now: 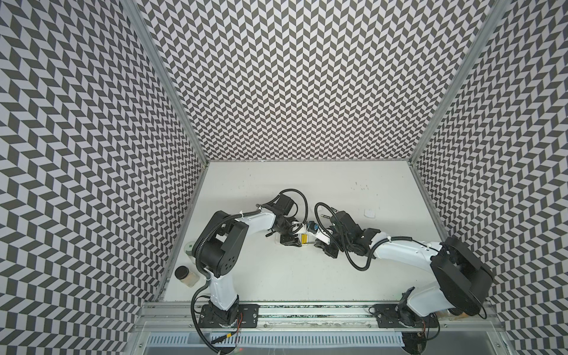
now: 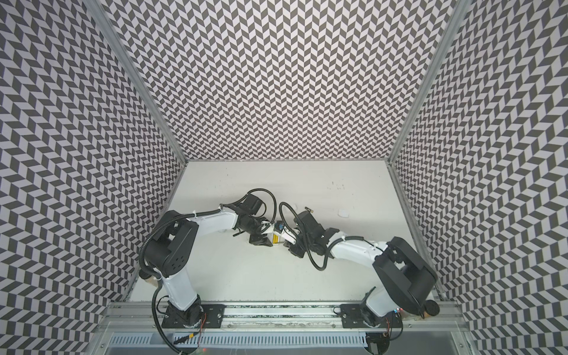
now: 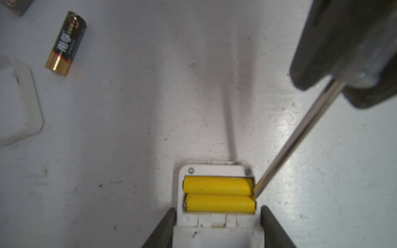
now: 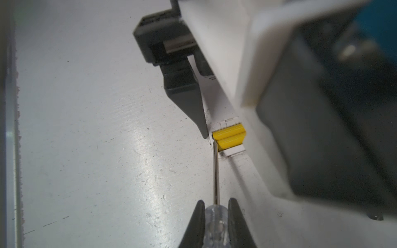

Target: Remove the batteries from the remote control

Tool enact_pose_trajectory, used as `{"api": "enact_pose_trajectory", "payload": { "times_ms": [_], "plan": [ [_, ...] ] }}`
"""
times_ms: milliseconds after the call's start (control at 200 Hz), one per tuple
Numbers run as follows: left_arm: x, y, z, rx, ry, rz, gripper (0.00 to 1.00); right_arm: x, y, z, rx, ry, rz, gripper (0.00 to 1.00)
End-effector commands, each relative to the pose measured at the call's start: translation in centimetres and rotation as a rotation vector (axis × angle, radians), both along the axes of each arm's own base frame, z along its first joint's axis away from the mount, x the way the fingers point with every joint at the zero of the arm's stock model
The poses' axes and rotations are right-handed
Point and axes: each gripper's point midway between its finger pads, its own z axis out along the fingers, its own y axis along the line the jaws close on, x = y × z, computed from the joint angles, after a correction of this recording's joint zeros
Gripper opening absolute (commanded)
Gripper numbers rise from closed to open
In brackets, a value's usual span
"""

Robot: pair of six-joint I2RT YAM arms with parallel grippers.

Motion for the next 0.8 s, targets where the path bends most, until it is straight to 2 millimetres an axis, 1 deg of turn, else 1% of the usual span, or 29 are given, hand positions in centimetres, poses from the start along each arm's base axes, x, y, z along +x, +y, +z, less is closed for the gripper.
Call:
{"api": "enact_pose_trajectory", "payload": {
  "times_ms": [0,325,471,606,796],
  "plan": [
    [-3.3,2.4,-3.1,0.121,0.130,0.000,0.50,3.5,-1.3,0.9,-0.030,-0.168,-0.136,0.00],
    [-3.4,2.4,-3.2,0.119,0.130,-0.006,0.50,4.9,-2.4,4.3,0.024,-0.312,-0.222,0.00],
    [-3.4,2.4,-3.3,0.118,0.133,-0.006,0.51,5.1,-2.6,5.7,0.060,-0.356,-0.245,0.00],
    [-3.5,2.4,-3.3,0.117,0.133,-0.007,0.50,5.2,-2.6,6.0,0.073,-0.367,-0.249,0.00],
    [-3.4,2.4,-3.3,0.120,0.130,-0.005,0.51,4.9,-2.7,5.7,0.064,-0.350,-0.250,0.00]
  ]
}}
